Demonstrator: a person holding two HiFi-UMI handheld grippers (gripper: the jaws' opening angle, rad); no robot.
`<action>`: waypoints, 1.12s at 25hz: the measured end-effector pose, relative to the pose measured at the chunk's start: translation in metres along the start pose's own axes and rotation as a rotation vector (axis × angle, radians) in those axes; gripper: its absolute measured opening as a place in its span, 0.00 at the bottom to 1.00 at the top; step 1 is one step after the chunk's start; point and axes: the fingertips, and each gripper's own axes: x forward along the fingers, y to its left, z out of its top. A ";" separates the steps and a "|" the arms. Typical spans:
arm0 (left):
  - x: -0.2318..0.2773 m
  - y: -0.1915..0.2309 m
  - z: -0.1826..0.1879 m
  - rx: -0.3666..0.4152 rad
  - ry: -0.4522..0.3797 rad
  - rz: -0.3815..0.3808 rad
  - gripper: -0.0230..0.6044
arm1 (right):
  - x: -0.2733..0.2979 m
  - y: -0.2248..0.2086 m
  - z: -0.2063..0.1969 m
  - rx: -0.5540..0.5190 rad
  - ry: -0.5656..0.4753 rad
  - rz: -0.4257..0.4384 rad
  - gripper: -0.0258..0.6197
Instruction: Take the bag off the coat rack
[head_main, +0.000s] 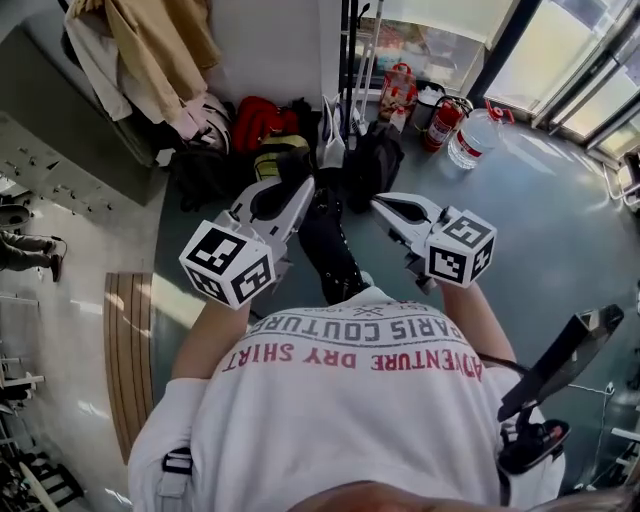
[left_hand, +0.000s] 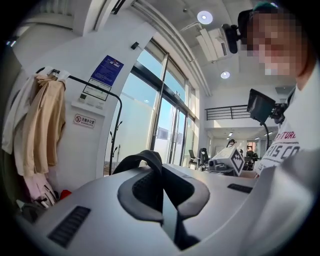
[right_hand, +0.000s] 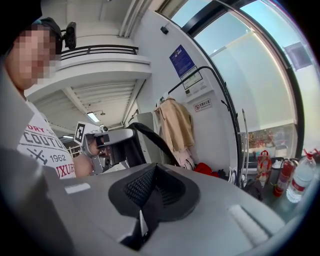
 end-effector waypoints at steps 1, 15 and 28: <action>-0.010 -0.007 -0.005 -0.003 0.011 -0.002 0.05 | -0.003 0.018 -0.006 0.002 -0.005 -0.008 0.04; -0.148 -0.081 -0.064 -0.065 0.088 -0.100 0.05 | -0.049 0.169 -0.056 0.017 -0.055 -0.096 0.04; -0.178 -0.090 -0.057 -0.075 0.065 -0.080 0.05 | -0.047 0.200 -0.052 -0.008 -0.025 -0.058 0.04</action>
